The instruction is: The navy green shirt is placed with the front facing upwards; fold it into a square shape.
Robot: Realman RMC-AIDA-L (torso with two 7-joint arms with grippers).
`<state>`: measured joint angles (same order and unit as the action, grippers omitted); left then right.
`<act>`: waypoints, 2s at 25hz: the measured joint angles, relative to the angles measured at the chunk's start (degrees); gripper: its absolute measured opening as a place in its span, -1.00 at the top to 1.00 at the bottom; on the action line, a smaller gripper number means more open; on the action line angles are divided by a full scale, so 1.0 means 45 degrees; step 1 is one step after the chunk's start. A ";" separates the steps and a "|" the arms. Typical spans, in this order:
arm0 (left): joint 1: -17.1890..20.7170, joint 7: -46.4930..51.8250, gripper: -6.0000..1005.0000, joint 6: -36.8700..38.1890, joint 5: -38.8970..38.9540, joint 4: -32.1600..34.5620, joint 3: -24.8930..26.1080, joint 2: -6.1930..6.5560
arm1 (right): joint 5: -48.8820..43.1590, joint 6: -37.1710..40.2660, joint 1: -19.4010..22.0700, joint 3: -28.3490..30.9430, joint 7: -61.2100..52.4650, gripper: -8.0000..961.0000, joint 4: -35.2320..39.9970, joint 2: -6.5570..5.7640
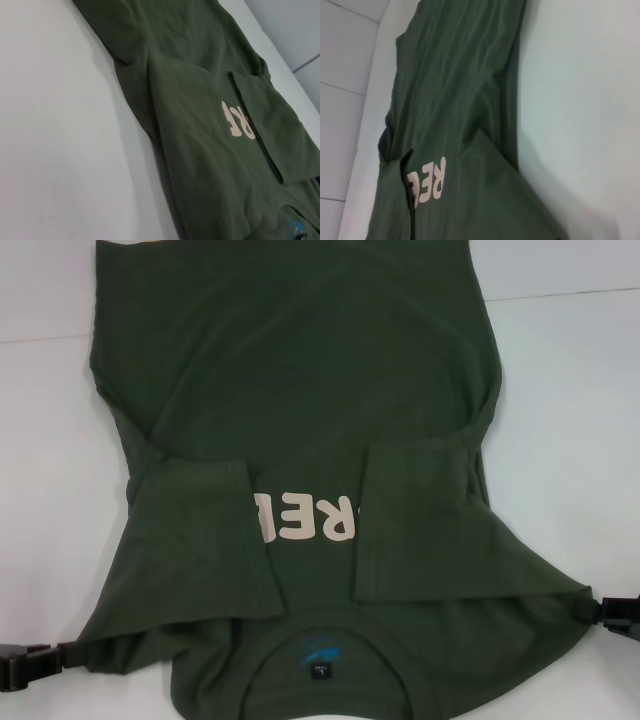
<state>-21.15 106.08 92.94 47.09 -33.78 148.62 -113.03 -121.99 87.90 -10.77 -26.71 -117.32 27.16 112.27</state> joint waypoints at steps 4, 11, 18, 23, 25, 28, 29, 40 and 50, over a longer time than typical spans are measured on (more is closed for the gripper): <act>0.0068 -0.0001 0.85 0.0062 0.0016 -0.0048 0.0000 0.0003 | 0.0000 -0.0019 0.0121 0.0017 0.0011 0.90 -0.0001 -0.0046; 0.0150 0.0019 0.85 0.0202 0.0068 -0.0096 0.0018 0.0003 | -0.0044 -0.0016 0.0323 0.0057 0.0016 0.90 0.0000 -0.0220; 0.0123 0.0022 0.83 0.0169 0.0095 -0.0115 0.0130 -0.0006 | -0.0134 0.0032 0.0278 0.0235 0.0017 0.89 -0.0009 -0.0267; 0.0075 0.0128 0.80 0.0164 0.0080 -0.0328 0.0538 0.0036 | -0.0334 0.0032 0.0015 0.0209 0.0018 0.89 -0.0010 -0.0178; 0.0124 0.0271 0.79 0.0117 0.0096 -0.0631 0.0757 0.0030 | -0.0338 0.0017 -0.0038 0.0230 0.0017 0.89 -0.0016 -0.0170; 0.0132 0.0358 0.77 0.0088 0.0101 -0.0786 0.1121 0.0037 | -0.0343 -0.0004 -0.0114 0.0249 0.0017 0.89 -0.0052 -0.0166; 0.0118 0.0369 0.77 0.0082 0.0101 -0.0786 0.1170 0.0064 | -0.0344 -0.0017 -0.0136 0.0253 0.0018 0.90 -0.0057 -0.0162; -0.0627 0.0694 -0.10 -0.0193 -0.0580 -0.0503 0.0851 0.0108 | -0.0354 -0.0119 -0.0295 0.0257 -0.0078 0.90 -0.0060 -0.0146; -0.1093 0.1108 -0.53 -0.0114 -0.1340 -0.0283 0.0640 0.0090 | -0.0352 -0.0137 -0.0383 0.0274 -0.0133 0.90 -0.0077 -0.0181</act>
<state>-26.06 111.06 92.43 41.06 -35.06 151.51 -112.63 -123.57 87.28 -12.49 -25.48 -117.92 26.81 111.46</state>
